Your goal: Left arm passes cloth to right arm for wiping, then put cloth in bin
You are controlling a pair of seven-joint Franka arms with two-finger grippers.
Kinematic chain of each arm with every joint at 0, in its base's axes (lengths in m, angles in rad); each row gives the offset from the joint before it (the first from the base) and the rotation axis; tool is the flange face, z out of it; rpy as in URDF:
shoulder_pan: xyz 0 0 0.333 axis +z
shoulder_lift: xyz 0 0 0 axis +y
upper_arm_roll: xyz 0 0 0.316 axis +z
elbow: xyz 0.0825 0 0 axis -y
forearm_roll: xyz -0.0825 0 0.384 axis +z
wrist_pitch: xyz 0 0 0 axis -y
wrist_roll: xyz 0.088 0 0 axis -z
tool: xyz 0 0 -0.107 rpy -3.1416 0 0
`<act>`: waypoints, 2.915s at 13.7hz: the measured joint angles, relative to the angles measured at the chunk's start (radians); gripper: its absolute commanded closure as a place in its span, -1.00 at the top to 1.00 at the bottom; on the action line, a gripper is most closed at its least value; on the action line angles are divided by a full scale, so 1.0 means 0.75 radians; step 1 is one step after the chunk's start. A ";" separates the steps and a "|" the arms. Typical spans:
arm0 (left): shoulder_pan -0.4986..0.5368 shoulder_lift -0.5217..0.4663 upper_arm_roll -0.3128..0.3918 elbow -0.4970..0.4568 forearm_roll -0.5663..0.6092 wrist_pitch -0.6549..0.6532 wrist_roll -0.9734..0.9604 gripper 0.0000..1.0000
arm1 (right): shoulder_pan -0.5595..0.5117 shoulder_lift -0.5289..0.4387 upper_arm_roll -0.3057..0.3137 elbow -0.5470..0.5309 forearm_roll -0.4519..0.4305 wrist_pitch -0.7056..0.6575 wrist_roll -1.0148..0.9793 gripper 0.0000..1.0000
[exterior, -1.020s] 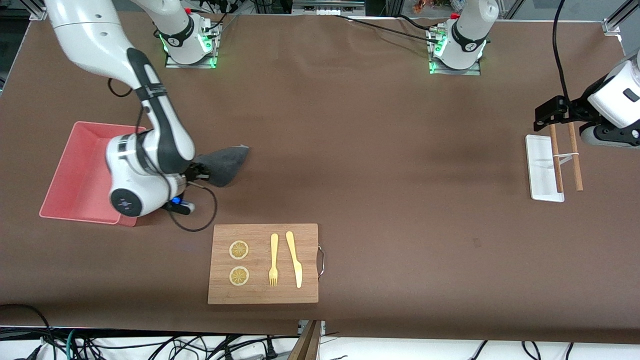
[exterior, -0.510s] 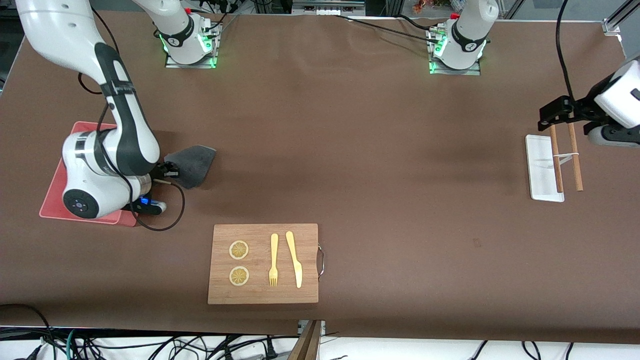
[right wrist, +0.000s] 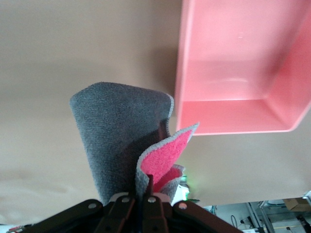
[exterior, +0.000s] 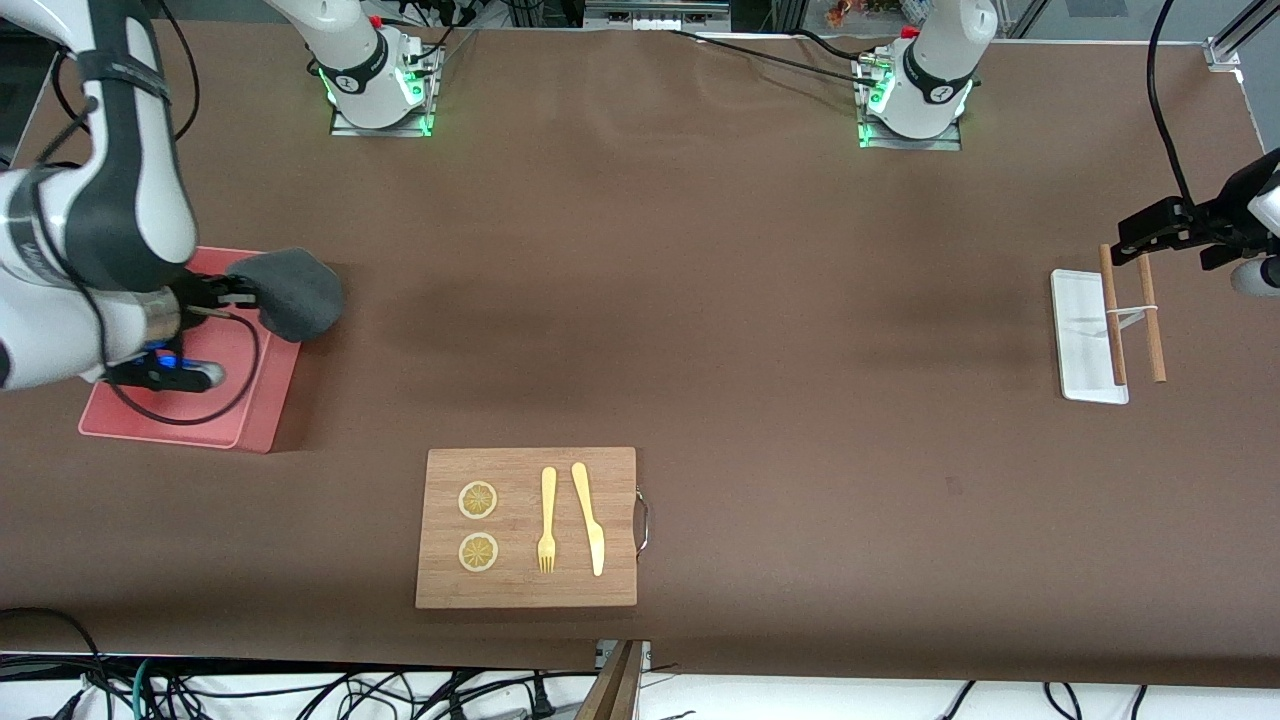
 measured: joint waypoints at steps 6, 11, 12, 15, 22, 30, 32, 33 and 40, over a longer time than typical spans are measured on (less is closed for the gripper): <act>-0.002 0.004 -0.005 0.000 0.000 0.000 0.002 1.00 | -0.017 0.005 -0.091 0.070 -0.205 0.021 -0.361 -1.00; 0.006 0.002 -0.006 0.000 0.001 0.000 0.002 1.00 | -0.150 0.107 -0.114 0.071 -0.213 0.186 -0.516 -1.00; 0.016 -0.002 -0.006 0.001 0.001 0.000 0.002 1.00 | -0.173 0.141 -0.114 0.070 -0.213 0.225 -0.524 -1.00; 0.069 -0.016 -0.036 0.001 0.001 -0.002 0.014 1.00 | -0.192 0.227 -0.113 0.069 -0.211 0.294 -0.527 -1.00; 0.134 -0.011 -0.149 -0.009 0.006 -0.002 0.016 1.00 | -0.196 0.300 -0.110 -0.032 -0.143 0.406 -0.525 1.00; 0.140 0.017 -0.157 0.012 0.007 0.012 0.014 1.00 | -0.181 0.256 -0.102 0.004 -0.065 0.393 -0.525 1.00; 0.149 0.020 -0.155 0.012 0.007 0.013 0.014 1.00 | -0.158 0.167 -0.097 0.016 -0.043 0.327 -0.496 1.00; 0.152 0.022 -0.154 0.012 0.007 0.013 0.014 1.00 | -0.147 0.116 -0.095 0.018 -0.040 0.288 -0.459 1.00; 0.151 0.022 -0.158 0.013 0.064 0.027 -0.047 1.00 | -0.142 -0.250 -0.003 -0.009 -0.020 0.211 -0.407 1.00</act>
